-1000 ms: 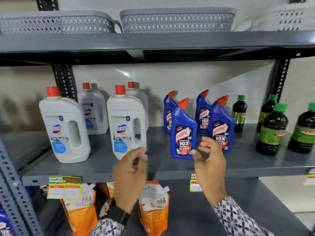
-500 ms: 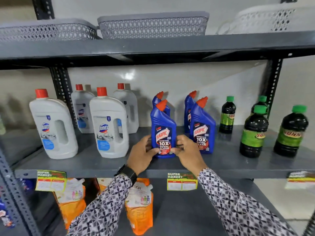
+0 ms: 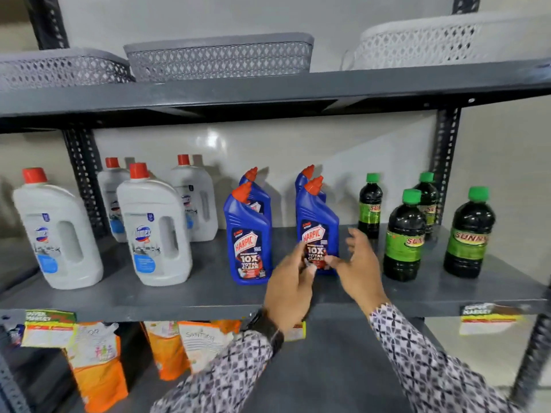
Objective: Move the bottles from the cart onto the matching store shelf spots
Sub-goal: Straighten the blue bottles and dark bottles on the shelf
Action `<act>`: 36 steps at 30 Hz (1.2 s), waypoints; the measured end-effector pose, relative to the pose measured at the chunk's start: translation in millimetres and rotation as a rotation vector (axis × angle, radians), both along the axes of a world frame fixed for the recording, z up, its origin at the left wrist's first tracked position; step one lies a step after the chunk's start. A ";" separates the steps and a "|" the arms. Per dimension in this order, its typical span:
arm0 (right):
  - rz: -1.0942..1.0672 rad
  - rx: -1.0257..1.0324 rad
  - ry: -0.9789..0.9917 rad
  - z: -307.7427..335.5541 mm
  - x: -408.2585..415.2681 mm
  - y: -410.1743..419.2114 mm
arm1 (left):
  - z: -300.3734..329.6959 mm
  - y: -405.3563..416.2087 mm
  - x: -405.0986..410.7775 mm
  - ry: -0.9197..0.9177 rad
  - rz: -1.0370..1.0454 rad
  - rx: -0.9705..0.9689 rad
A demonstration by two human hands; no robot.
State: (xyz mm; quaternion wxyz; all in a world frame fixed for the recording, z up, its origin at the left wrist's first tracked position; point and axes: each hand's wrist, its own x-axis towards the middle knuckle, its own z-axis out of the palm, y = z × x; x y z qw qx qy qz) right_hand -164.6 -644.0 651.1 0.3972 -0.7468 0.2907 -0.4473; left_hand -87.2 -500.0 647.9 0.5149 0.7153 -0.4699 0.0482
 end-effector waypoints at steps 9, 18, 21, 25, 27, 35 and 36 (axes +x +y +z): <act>0.288 0.029 0.094 0.4 -3.6 -36.3 | 10.8 -36.4 33.9 0.153 -0.006 0.095; 0.300 -0.069 0.102 -12.4 -32.8 -28.7 | 2.8 -20.4 33.3 0.333 -0.189 0.067; 0.297 -0.036 0.091 -13.0 -31.9 -28.8 | -0.4 -21.7 36.1 0.328 -0.166 0.077; 0.261 -0.056 0.099 -15.5 -27.0 -27.4 | -1.0 -24.6 36.2 0.301 -0.136 0.070; 0.246 -0.077 0.120 -16.1 -26.6 -25.9 | -0.9 -23.6 35.8 0.292 -0.134 0.082; 0.264 -0.060 0.132 -14.7 -27.6 -23.2 | 1.7 -20.8 32.7 0.281 -0.095 0.102; 0.269 -0.056 0.132 -14.0 -28.8 -22.9 | 2.3 -20.7 30.8 0.271 -0.089 0.102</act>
